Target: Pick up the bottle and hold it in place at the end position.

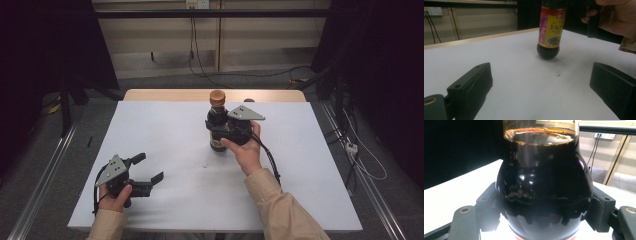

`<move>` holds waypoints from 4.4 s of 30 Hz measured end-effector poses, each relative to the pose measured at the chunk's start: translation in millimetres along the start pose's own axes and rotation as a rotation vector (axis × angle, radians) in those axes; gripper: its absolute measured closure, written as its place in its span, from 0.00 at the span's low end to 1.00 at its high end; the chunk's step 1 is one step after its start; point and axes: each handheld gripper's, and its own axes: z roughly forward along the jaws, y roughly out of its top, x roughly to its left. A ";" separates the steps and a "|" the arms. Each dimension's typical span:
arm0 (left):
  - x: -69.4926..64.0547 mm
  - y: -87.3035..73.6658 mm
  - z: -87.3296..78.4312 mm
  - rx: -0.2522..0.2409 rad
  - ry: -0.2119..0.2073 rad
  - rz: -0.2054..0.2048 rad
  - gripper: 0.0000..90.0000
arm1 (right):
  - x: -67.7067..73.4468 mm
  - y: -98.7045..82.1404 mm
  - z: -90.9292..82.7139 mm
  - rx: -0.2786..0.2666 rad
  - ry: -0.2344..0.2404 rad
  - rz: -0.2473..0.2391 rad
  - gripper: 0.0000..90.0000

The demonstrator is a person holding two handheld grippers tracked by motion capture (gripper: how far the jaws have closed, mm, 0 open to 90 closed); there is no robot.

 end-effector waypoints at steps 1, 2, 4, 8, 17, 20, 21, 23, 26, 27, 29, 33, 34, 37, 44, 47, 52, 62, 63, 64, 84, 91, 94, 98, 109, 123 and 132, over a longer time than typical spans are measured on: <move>0.2 -0.1 0.0 0.000 -0.001 0.000 0.05 | 0.0 0.0 0.0 0.000 0.000 0.000 0.29; 0.5 -0.1 -0.1 0.000 -0.002 0.003 0.05 | 0.1 -0.5 1.4 0.001 -0.001 0.003 0.29; 0.8 -0.1 -0.3 0.002 -0.004 0.004 0.05 | -0.7 -2.2 3.8 0.005 -0.001 0.003 0.29; 1.4 -0.2 -0.1 0.001 -0.001 0.002 0.05 | -0.2 -3.9 7.9 0.011 -0.002 -0.001 0.29; 0.9 -0.2 0.5 -0.002 -0.001 0.000 0.05 | 7.3 -3.3 10.5 0.007 0.016 -0.026 0.28; 0.4 0.0 0.0 -0.005 -0.004 -0.005 0.05 | 5.4 -5.1 11.7 0.006 0.017 -0.023 0.28; 0.8 -0.1 0.2 -0.002 -0.003 -0.002 0.05 | 4.3 -5.4 11.8 0.005 0.016 -0.015 0.28; 0.8 -0.5 1.2 -0.002 -0.005 -0.010 0.05 | 2.1 -5.5 12.0 0.006 0.016 -0.004 0.28; 0.5 -0.7 1.5 0.003 -0.004 -0.008 0.05 | 0.5 -5.7 11.8 0.008 0.012 0.011 0.28; 0.5 -0.6 1.5 0.002 -0.009 -0.007 0.05 | 0.2 -5.8 11.8 0.008 0.012 0.008 0.28; 0.4 -0.5 1.5 0.001 -0.012 -0.005 0.05 | -0.4 -5.8 11.6 0.012 0.015 0.009 0.28; -0.3 -0.5 1.6 0.001 -0.015 -0.006 0.05 | -2.8 -6.9 9.7 0.025 0.009 -0.009 0.28; -0.5 -0.5 1.8 0.001 -0.015 -0.007 0.05 | -3.9 -7.0 9.0 0.027 0.012 -0.009 0.28; -1.1 -0.5 2.2 0.002 -0.015 -0.011 0.05 | -4.9 -7.2 8.6 0.030 0.022 -0.006 0.28; -1.4 -0.4 2.2 0.000 -0.017 -0.010 0.05 | -6.0 -7.0 8.4 0.040 0.029 -0.009 0.28; -1.2 -0.4 2.3 0.000 -0.015 -0.007 0.05 | -4.2 -6.7 7.7 0.047 0.018 -0.014 0.28; -1.1 -0.4 2.0 0.000 -0.013 -0.007 0.05 | -5.6 -8.6 9.1 0.071 0.018 0.022 0.29; -1.5 -0.5 3.2 0.009 -0.010 -0.001 0.05 | -4.0 -9.0 8.1 0.083 0.013 -0.006 0.32; -1.9 -0.8 3.7 0.011 -0.010 -0.005 0.05 | -4.0 -8.8 7.9 0.084 0.008 -0.003 0.32; -1.9 -0.9 4.0 0.011 -0.011 -0.006 0.05 | -4.0 -8.4 7.7 0.090 0.012 -0.002 0.32; -3.8 -0.2 7.4 0.026 -0.008 0.012 0.05 | -13.5 -11.0 9.0 0.071 0.109 0.009 0.29; -5.1 0.4 9.5 0.031 -0.013 0.004 0.05 | -6.4 -9.7 10.9 0.048 0.058 0.046 0.28; -6.1 2.6 11.1 0.032 -0.006 0.011 0.05 | -6.3 -9.7 11.6 0.052 0.053 0.030 0.30; -7.0 7.5 15.5 0.030 -0.001 0.000 0.05 | -6.6 -11.9 10.7 0.047 0.061 -0.003 0.31; -3.7 31.0 32.6 0.058 0.031 -0.042 0.04 | -7.1 -14.3 10.3 0.045 0.060 -0.016 0.33; -2.6 68.3 59.3 0.061 -0.041 -0.023 0.12 | -7.6 -14.2 10.2 0.050 0.062 -0.010 0.32; -1.3 86.5 75.6 0.100 -0.078 -0.006 0.24 | -8.1 -14.3 10.0 0.051 0.067 -0.010 0.32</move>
